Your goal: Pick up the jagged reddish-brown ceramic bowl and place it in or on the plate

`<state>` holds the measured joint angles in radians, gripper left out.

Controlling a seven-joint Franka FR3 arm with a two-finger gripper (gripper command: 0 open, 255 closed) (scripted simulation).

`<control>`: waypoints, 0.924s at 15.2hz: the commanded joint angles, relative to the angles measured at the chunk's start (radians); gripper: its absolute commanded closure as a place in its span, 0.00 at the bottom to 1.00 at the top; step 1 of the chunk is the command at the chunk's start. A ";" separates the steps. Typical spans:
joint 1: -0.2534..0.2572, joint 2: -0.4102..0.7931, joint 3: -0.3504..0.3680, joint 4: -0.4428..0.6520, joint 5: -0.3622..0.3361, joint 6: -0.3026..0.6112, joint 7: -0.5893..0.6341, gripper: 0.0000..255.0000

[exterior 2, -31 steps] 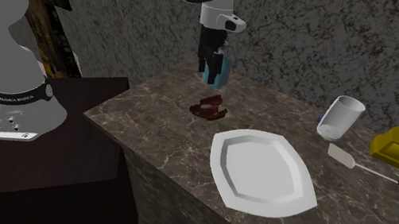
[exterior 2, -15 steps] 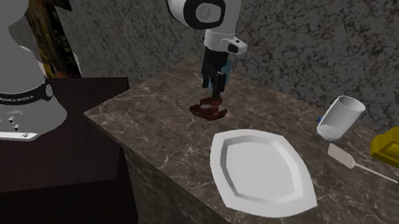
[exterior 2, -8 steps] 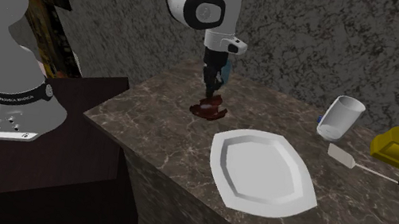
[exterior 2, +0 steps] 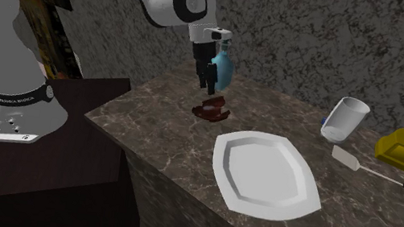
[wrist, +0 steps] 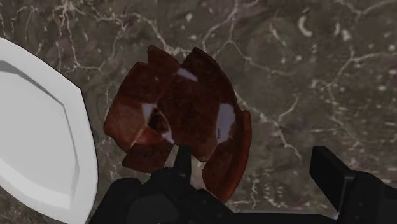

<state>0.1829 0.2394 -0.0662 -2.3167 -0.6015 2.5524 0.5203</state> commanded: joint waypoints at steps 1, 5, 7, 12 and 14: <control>0.101 -0.016 -0.070 -0.050 -0.286 0.045 0.329 0.00; 0.089 0.039 -0.084 -0.030 -0.325 0.083 0.358 0.00; 0.085 0.067 -0.093 -0.019 -0.344 0.102 0.373 0.00; 0.084 0.075 -0.096 -0.016 -0.350 0.108 0.377 0.00; 0.084 0.075 -0.096 -0.016 -0.350 0.108 0.377 0.00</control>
<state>0.2673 0.3143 -0.1617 -2.3327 -0.9508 2.6598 0.8968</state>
